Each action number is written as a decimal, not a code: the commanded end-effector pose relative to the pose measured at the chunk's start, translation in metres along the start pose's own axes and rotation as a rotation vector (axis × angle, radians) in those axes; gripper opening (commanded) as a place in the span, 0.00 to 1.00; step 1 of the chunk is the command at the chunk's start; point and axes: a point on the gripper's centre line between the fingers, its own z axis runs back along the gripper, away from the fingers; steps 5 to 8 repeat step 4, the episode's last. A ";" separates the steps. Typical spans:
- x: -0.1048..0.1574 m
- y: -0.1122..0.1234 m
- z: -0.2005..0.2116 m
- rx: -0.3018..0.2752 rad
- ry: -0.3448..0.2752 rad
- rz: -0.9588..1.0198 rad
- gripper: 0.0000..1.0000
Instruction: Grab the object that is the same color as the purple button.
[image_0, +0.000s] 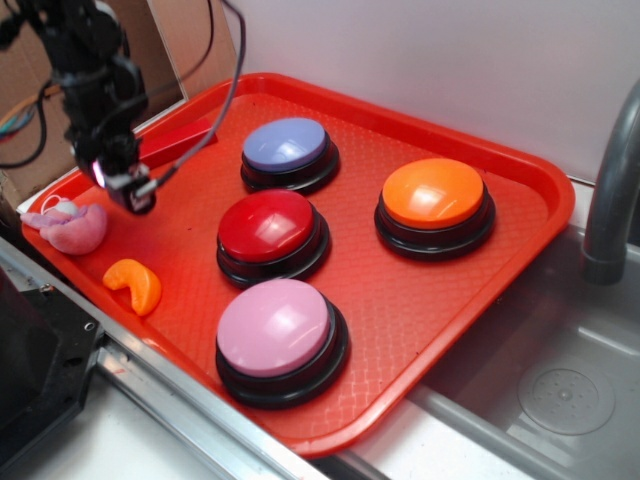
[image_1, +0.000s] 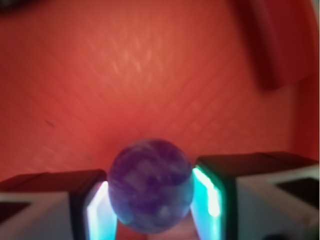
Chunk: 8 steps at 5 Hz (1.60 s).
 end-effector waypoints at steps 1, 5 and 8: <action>0.036 -0.013 0.077 -0.068 -0.097 0.083 0.00; 0.046 -0.025 0.120 -0.091 -0.189 0.140 0.00; 0.046 -0.025 0.120 -0.091 -0.189 0.140 0.00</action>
